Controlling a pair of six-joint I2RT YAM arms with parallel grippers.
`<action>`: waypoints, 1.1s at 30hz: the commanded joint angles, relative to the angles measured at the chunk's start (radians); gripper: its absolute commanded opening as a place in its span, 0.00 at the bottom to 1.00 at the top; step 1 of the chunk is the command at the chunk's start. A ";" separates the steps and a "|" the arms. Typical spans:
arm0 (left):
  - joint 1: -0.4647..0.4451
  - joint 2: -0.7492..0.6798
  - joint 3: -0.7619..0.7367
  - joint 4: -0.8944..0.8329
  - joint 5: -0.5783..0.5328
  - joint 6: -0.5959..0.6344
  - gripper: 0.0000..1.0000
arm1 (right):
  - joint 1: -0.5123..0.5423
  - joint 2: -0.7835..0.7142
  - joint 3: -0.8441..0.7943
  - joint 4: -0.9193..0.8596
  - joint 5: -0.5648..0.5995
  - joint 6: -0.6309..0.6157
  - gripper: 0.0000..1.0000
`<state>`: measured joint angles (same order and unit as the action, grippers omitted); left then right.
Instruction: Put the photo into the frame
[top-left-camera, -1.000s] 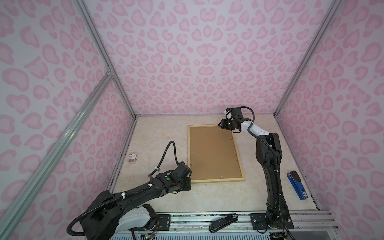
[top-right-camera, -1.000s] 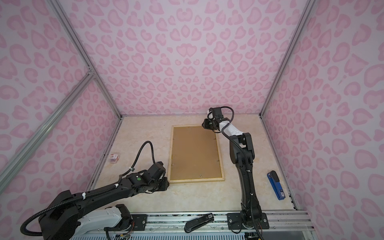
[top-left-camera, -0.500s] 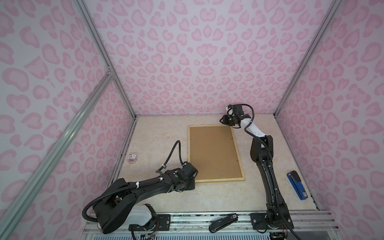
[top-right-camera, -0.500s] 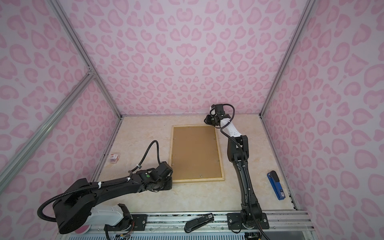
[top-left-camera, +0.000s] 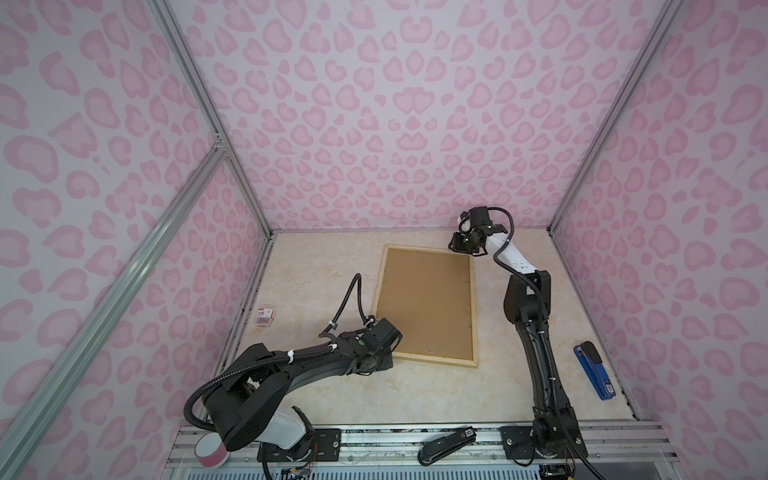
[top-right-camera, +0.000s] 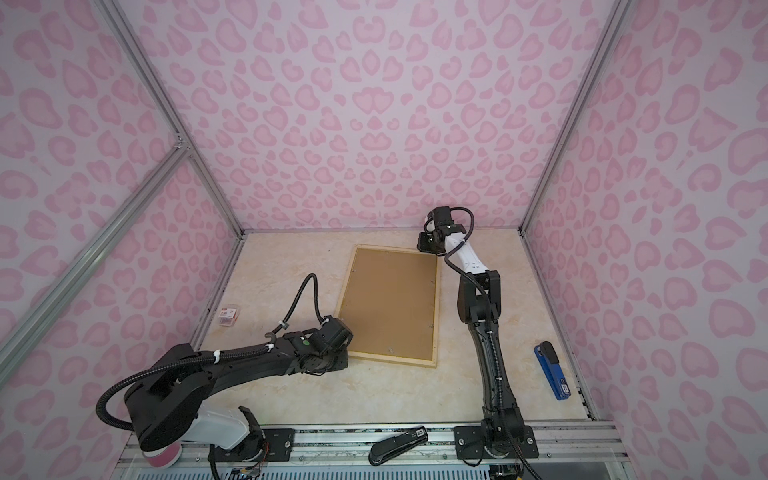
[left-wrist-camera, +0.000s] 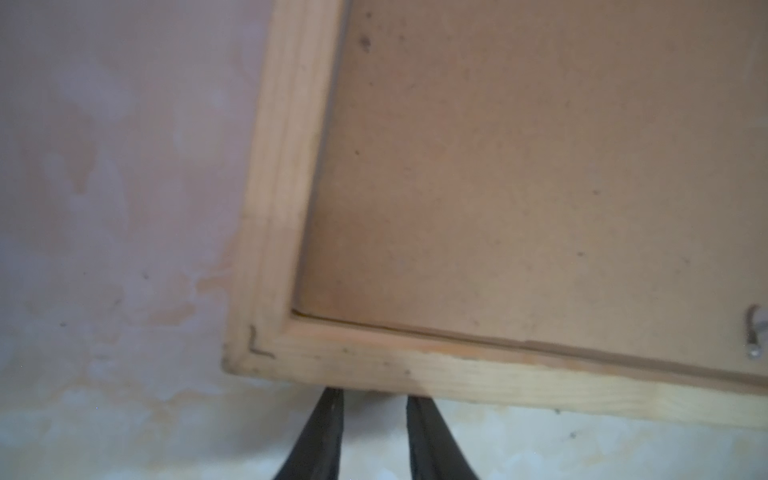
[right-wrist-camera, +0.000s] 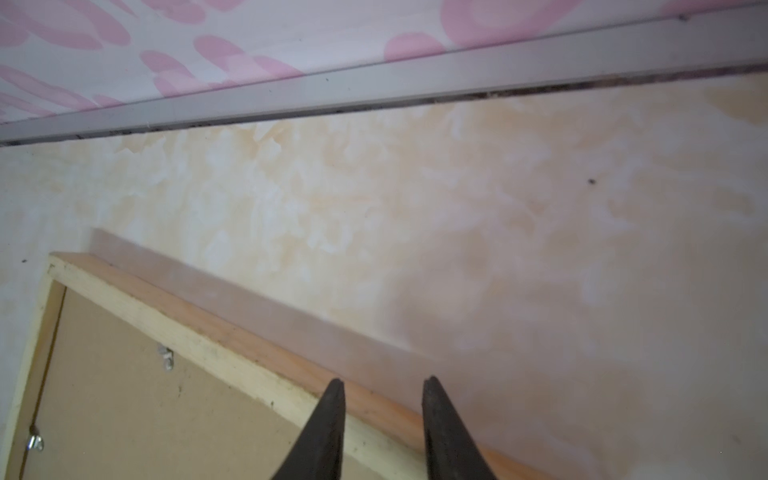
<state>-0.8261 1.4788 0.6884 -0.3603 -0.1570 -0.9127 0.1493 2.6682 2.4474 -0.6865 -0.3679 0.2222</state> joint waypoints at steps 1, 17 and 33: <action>0.025 0.035 0.000 -0.028 -0.066 0.011 0.30 | -0.012 -0.068 -0.152 -0.067 0.070 -0.017 0.34; 0.195 0.208 0.128 0.036 -0.078 0.207 0.31 | -0.113 -0.560 -0.992 0.223 0.109 0.035 0.33; 0.380 0.478 0.413 0.060 -0.059 0.371 0.32 | -0.167 -0.846 -1.445 0.349 0.045 0.097 0.33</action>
<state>-0.4667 1.9106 1.0855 -0.1951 -0.3481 -0.5812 -0.0208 1.8301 1.0489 -0.2203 -0.2604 0.2867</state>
